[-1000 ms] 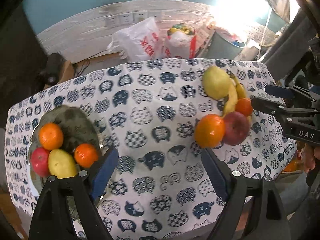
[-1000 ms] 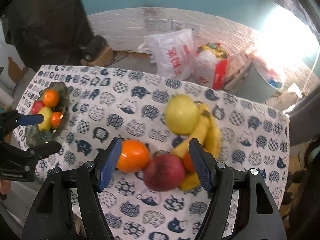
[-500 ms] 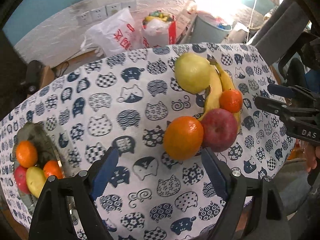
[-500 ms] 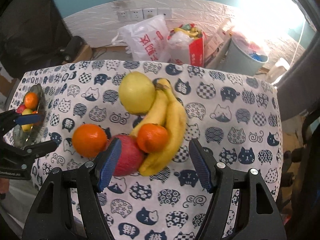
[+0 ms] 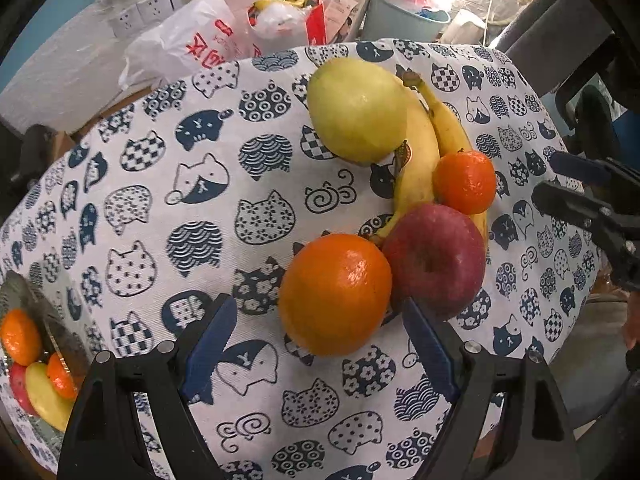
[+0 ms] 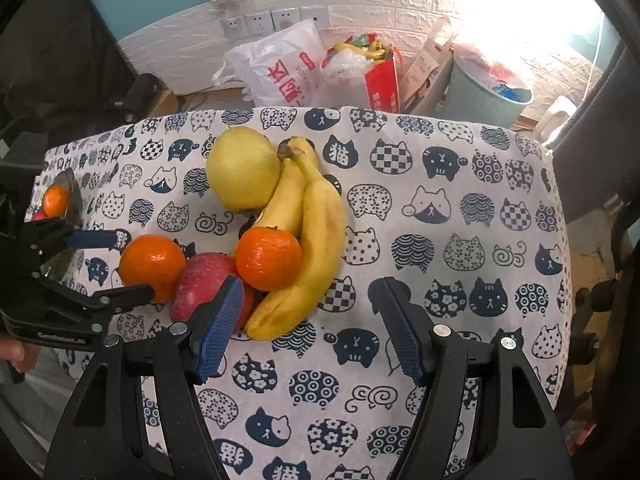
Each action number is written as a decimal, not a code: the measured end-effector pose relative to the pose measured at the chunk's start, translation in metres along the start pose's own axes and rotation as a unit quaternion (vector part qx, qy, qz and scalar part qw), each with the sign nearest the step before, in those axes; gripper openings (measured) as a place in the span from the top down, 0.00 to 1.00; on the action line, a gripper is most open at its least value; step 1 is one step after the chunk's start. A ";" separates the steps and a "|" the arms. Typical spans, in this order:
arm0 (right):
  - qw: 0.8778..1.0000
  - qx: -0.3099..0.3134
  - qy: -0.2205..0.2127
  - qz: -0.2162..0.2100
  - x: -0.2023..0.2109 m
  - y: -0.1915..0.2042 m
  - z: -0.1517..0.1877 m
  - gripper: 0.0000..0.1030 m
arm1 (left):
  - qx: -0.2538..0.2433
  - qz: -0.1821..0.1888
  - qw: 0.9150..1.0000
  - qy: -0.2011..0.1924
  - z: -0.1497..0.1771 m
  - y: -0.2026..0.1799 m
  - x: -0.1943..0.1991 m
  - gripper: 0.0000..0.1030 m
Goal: Organize fruits
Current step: 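Grasp the large orange with the left gripper while the right gripper grasps a tangerine, then lift the large orange and tangerine and carry both over the green plate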
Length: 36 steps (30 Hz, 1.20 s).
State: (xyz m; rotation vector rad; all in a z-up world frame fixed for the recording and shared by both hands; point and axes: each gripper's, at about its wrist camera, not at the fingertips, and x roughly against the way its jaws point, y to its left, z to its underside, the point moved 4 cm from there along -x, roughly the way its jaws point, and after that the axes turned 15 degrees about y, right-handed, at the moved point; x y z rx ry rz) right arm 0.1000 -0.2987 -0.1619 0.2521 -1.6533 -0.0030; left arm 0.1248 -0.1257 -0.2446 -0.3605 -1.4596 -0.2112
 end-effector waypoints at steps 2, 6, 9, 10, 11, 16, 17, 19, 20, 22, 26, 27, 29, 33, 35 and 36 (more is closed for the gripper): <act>1.000 0.002 0.003 -0.002 -0.004 0.002 -0.001 0.32 | 0.003 0.008 1.000 0.003 -0.002 0.001 -0.003 0.16; 1.000 0.007 0.011 -0.010 -0.011 0.008 -0.005 0.32 | -0.002 0.016 1.000 0.006 -0.007 -0.001 -0.010 0.16; 1.000 0.009 0.016 -0.014 -0.018 0.013 -0.009 0.32 | -0.009 0.020 1.000 0.000 -0.009 -0.002 -0.010 0.18; 1.000 0.009 0.018 -0.016 -0.020 0.014 -0.011 0.32 | -0.011 0.025 1.000 -0.001 -0.010 -0.002 -0.010 0.23; 1.000 0.008 0.020 -0.019 -0.022 0.015 -0.013 0.32 | -0.013 0.031 0.999 -0.002 -0.011 -0.001 -0.009 0.25; 0.999 0.003 0.032 -0.026 -0.036 0.019 -0.021 0.32 | -0.012 0.042 0.999 -0.004 -0.013 0.003 -0.010 0.29; 0.999 0.002 0.034 -0.028 -0.039 0.020 -0.022 0.32 | -0.011 0.044 0.999 -0.004 -0.013 0.004 -0.010 0.29; 0.999 0.001 0.040 -0.028 -0.045 0.021 -0.024 0.32 | -0.012 0.046 0.999 -0.004 -0.013 0.005 -0.011 0.29; 0.999 0.000 0.038 -0.026 -0.046 0.021 -0.026 0.32 | -0.011 0.047 0.999 -0.004 -0.013 0.006 -0.011 0.29; 0.999 -0.001 0.039 -0.025 -0.050 0.022 -0.028 0.32 | -0.008 0.049 0.999 -0.004 -0.012 0.008 -0.012 0.29; 0.999 -0.003 0.045 -0.030 -0.055 0.023 -0.030 0.40 | -0.002 0.058 0.998 -0.001 -0.013 0.013 -0.015 0.29; 0.999 -0.005 0.045 -0.027 -0.056 0.023 -0.030 0.41 | -0.002 0.062 0.998 -0.002 -0.013 0.014 -0.016 0.29; 0.999 -0.001 0.043 -0.023 -0.055 0.024 -0.030 0.44 | -0.003 0.068 0.998 -0.002 -0.013 0.014 -0.016 0.32; 0.999 0.015 0.037 -0.015 -0.052 0.030 -0.028 0.56 | -0.017 0.055 0.998 -0.005 -0.013 0.010 -0.014 0.38; 0.999 0.021 0.034 -0.007 -0.052 0.032 -0.027 0.56 | -0.021 0.042 0.999 -0.008 -0.012 0.008 -0.014 0.38; 0.999 0.022 0.032 -0.005 -0.051 0.032 -0.027 0.56 | -0.022 0.039 0.999 -0.008 -0.012 0.008 -0.013 0.39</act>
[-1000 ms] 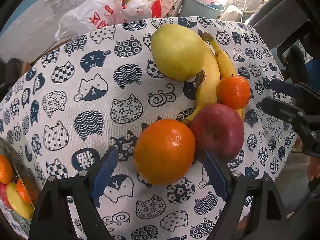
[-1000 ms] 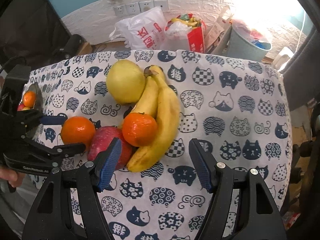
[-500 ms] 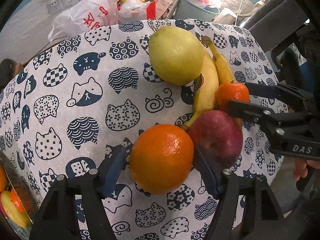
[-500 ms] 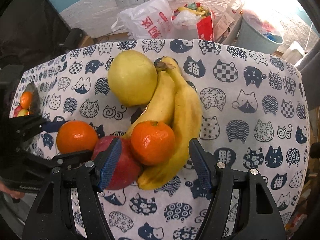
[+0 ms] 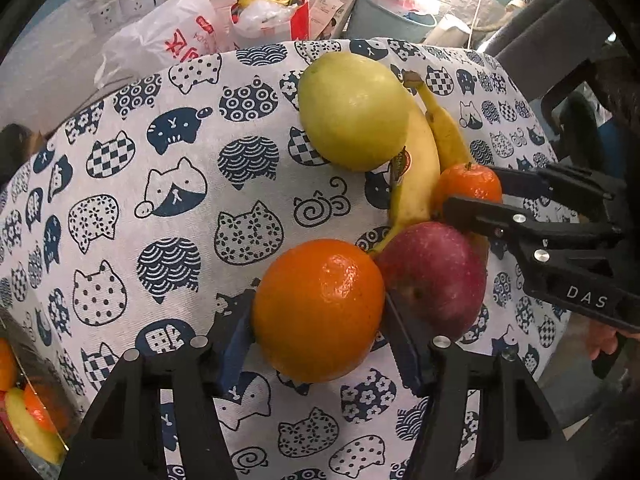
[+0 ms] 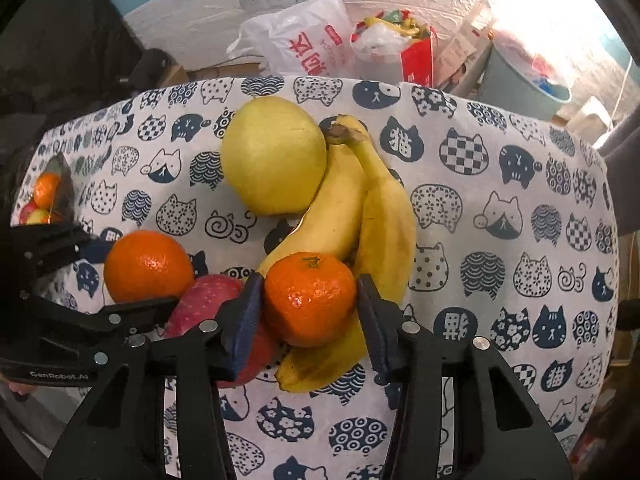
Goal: Organize fruits
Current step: 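Lift the large orange and tangerine and carry both over the green plate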
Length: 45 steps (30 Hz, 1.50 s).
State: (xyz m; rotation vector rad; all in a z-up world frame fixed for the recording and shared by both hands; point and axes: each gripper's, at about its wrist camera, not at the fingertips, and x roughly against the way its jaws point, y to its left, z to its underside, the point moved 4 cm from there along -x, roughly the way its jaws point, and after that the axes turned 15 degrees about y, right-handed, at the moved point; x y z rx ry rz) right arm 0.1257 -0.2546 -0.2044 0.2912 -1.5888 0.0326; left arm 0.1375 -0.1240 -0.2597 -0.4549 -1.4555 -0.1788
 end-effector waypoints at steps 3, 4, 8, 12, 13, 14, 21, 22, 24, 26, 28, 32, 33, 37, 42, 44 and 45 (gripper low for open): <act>1.000 0.003 -0.008 0.004 0.005 0.000 0.000 0.56 | -0.001 -0.013 1.000 0.000 0.002 -0.001 0.000 0.39; 1.000 0.005 -0.011 0.009 0.008 0.000 0.001 0.56 | 0.001 -0.017 1.000 -0.001 0.003 0.000 0.001 0.39; 1.000 0.008 -0.024 0.011 0.019 0.002 0.000 0.56 | 0.012 -0.024 1.000 -0.011 0.007 0.005 0.011 0.39; 0.999 0.015 -0.037 0.013 0.030 0.008 -0.001 0.56 | 0.017 -0.032 0.999 -0.031 0.014 0.006 0.028 0.39; 0.999 0.017 -0.040 0.013 0.032 0.011 -0.001 0.56 | 0.019 -0.032 0.999 -0.034 0.016 0.006 0.031 0.39; 0.999 0.019 -0.044 0.012 0.035 0.013 -0.001 0.56 | 0.021 -0.031 0.999 -0.039 0.018 0.006 0.036 0.39; 0.998 0.032 -0.061 0.005 0.049 0.031 -0.002 0.56 | 0.035 -0.027 0.997 -0.060 0.037 0.013 0.059 0.39; 0.997 0.034 -0.063 0.004 0.050 0.034 -0.002 0.56 | 0.038 -0.027 0.997 -0.062 0.040 0.015 0.062 0.39; 0.997 0.040 -0.067 0.003 0.054 0.041 -0.003 0.56 | 0.043 -0.029 0.997 -0.065 0.045 0.018 0.066 0.39; 0.996 0.046 -0.070 0.002 0.057 0.048 -0.004 0.56 | 0.048 -0.031 0.996 -0.070 0.051 0.022 0.070 0.39; 0.996 0.051 -0.073 0.001 0.058 0.055 -0.004 0.56 | 0.052 -0.035 0.995 -0.075 0.057 0.027 0.075 0.39; 0.995 0.066 -0.076 -0.001 0.061 0.072 -0.006 0.56 | 0.062 -0.035 0.994 -0.083 0.070 0.037 0.083 0.39; 0.995 0.070 -0.076 -0.002 0.061 0.077 -0.007 0.56 | 0.065 -0.035 0.994 -0.085 0.073 0.039 0.085 0.39; 0.993 0.085 -0.078 -0.003 0.063 0.095 -0.010 0.56 | 0.077 -0.037 0.992 -0.095 0.087 0.051 0.093 0.39; 0.991 0.102 -0.082 -0.005 0.066 0.119 -0.013 0.56 | 0.094 -0.039 0.989 -0.107 0.106 0.069 0.103 0.39; 0.990 0.109 -0.083 -0.007 0.068 0.129 -0.014 0.56 | 0.103 -0.041 0.988 -0.112 0.114 0.078 0.106 0.39; 0.990 0.113 -0.084 -0.007 0.069 0.134 -0.015 0.56 | 0.107 -0.042 0.987 -0.113 0.118 0.081 0.107 0.39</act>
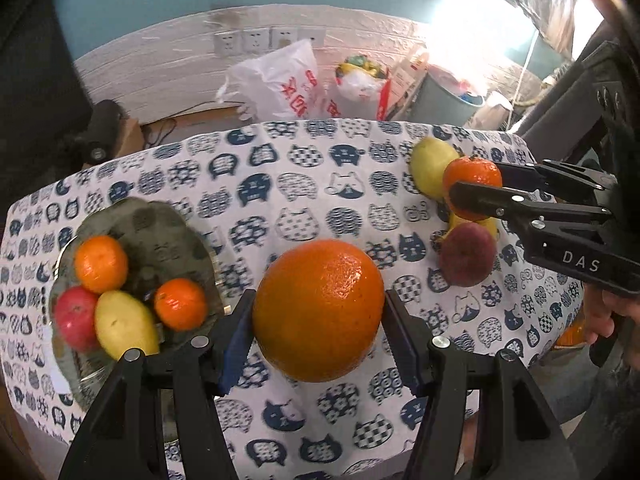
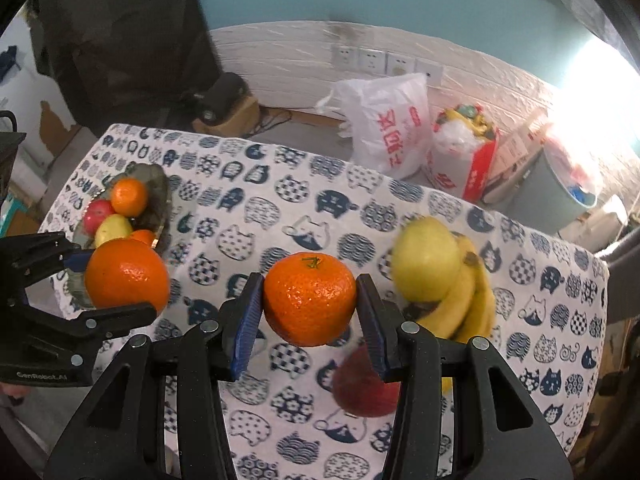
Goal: Organize fruits
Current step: 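Lift the large orange and tangerine and carry both over the green plate, then lower the orange and tangerine onto the plate and open both grippers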
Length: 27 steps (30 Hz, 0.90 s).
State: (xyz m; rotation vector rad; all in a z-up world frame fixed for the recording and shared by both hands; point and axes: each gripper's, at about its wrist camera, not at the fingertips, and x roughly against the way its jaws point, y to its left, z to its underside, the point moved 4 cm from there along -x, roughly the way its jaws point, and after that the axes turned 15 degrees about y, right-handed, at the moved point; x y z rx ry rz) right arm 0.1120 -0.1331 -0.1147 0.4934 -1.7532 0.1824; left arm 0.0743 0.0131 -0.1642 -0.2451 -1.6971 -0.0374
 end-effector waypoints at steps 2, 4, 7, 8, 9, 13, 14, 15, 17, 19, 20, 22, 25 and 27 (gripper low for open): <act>1.000 0.008 -0.001 -0.002 0.000 0.010 -0.003 0.56 | 0.009 -0.002 1.000 -0.002 0.005 0.010 0.003 0.39; 1.000 0.018 -0.001 -0.003 -0.001 0.020 -0.007 0.56 | 0.016 -0.003 1.000 -0.004 0.010 0.018 0.005 0.39; 1.000 0.028 -0.002 -0.005 -0.002 0.033 -0.013 0.56 | 0.028 -0.006 1.000 -0.009 0.016 0.032 0.010 0.39; 0.999 0.033 -0.003 -0.006 -0.002 0.039 -0.015 0.56 | 0.032 -0.009 0.999 -0.013 0.019 0.037 0.012 0.39; 0.999 0.035 -0.003 -0.006 -0.002 0.043 -0.017 0.56 | 0.035 -0.011 0.999 -0.015 0.021 0.040 0.014 0.39; 0.999 0.050 -0.005 -0.010 -0.002 0.063 -0.024 0.56 | 0.046 -0.017 0.998 -0.025 0.030 0.054 0.022 0.39; 0.998 0.055 -0.005 -0.012 -0.002 0.069 -0.026 0.56 | 0.051 -0.016 0.998 -0.027 0.032 0.059 0.023 0.39; 0.998 0.058 -0.005 -0.012 -0.002 0.072 -0.027 0.56 | 0.057 -0.016 0.998 -0.028 0.035 0.064 0.024 0.39; 0.998 0.064 -0.006 -0.014 -0.003 0.081 -0.030 0.56 | 0.066 -0.017 0.997 -0.029 0.038 0.071 0.025 0.39; 0.997 0.070 -0.006 -0.016 -0.004 0.091 -0.033 0.56 | 0.075 -0.017 0.997 -0.029 0.043 0.081 0.026 0.39; 0.997 0.074 -0.005 -0.017 -0.004 0.096 -0.035 0.56 | 0.082 -0.018 0.996 -0.030 0.046 0.087 0.027 0.39; 0.997 0.080 -0.005 -0.020 -0.006 0.105 -0.038 0.56 | 0.091 -0.018 0.995 -0.030 0.051 0.096 0.027 0.39; 0.996 0.091 -0.003 -0.025 -0.009 0.119 -0.042 0.56 | 0.103 -0.021 0.994 -0.030 0.058 0.108 0.027 0.39; 0.995 0.098 -0.002 -0.028 -0.011 0.129 -0.045 0.56 | 0.113 -0.020 0.993 -0.028 0.063 0.117 0.027 0.39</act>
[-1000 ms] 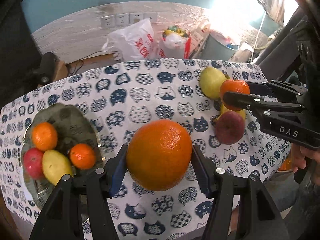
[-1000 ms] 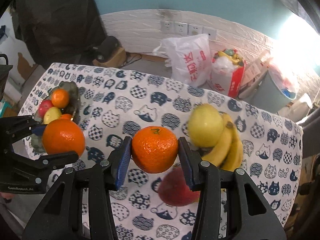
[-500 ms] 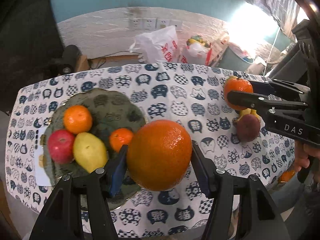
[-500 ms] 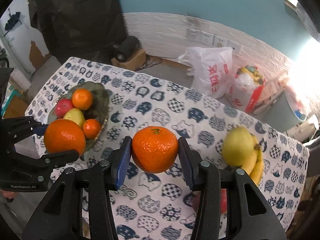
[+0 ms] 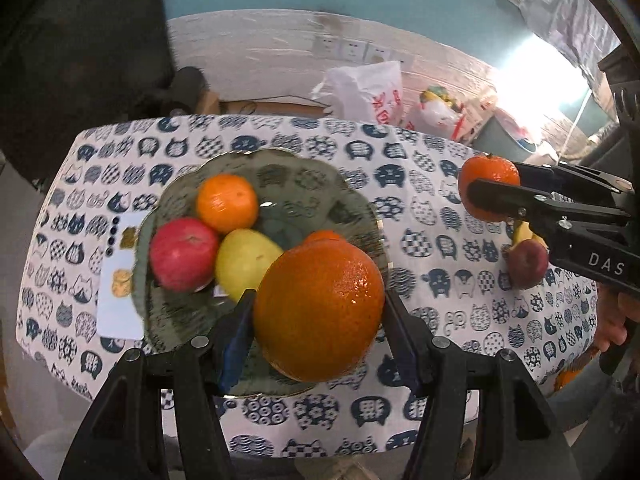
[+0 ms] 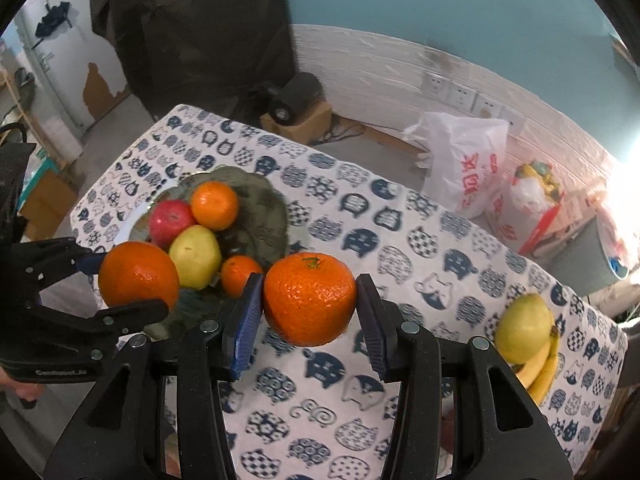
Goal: Organize fruits
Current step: 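Lower the orange and tangerine onto the plate and open both grippers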
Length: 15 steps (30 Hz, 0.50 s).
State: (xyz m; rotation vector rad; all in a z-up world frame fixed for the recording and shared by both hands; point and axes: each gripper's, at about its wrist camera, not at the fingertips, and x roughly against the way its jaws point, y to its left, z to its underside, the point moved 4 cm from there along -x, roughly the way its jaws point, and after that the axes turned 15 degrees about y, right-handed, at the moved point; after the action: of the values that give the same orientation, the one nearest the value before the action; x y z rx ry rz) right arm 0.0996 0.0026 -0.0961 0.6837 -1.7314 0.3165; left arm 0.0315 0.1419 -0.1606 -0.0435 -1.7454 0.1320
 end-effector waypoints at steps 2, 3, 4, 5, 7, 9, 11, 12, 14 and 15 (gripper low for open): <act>1.000 0.006 0.001 -0.003 -0.003 0.008 -0.005 0.56 | 0.010 -0.002 1.000 0.002 0.003 0.010 -0.001 0.39; 1.000 0.009 0.002 -0.004 -0.005 0.012 -0.008 0.56 | 0.013 -0.002 1.000 0.003 0.005 0.014 -0.001 0.39; 1.000 0.011 0.002 -0.006 -0.006 0.016 -0.010 0.56 | 0.017 -0.003 1.000 0.004 0.006 0.018 -0.002 0.39; 1.000 0.013 0.003 -0.008 -0.008 0.020 -0.012 0.56 | 0.021 -0.004 1.000 0.006 0.008 0.024 -0.003 0.39; 1.000 0.017 0.006 -0.011 -0.012 0.027 -0.017 0.56 | 0.029 -0.006 1.000 0.008 0.011 0.032 -0.006 0.39; 1.000 0.020 0.008 -0.013 -0.017 0.034 -0.021 0.56 | 0.037 -0.007 0.999 0.013 0.014 0.041 -0.010 0.39; 1.000 0.025 0.012 -0.015 -0.022 0.040 -0.025 0.56 | 0.045 -0.006 0.999 0.020 0.016 0.050 -0.015 0.39; 0.999 0.030 0.014 -0.016 -0.025 0.044 -0.026 0.56 | 0.049 -0.005 0.999 0.023 0.017 0.053 -0.017 0.39; 0.999 0.034 0.019 -0.017 -0.031 0.049 -0.028 0.56 | 0.055 -0.002 0.998 0.031 0.017 0.058 -0.022 0.39; 0.999 0.035 0.021 -0.018 -0.034 0.052 -0.028 0.56 | 0.058 -0.002 0.998 0.033 0.017 0.060 -0.025 0.39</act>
State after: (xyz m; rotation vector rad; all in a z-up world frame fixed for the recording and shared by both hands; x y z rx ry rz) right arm 0.0960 0.0683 -0.1128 0.7529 -1.6723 0.3657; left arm 0.0166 0.1980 -0.1943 0.0394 -1.6681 0.2254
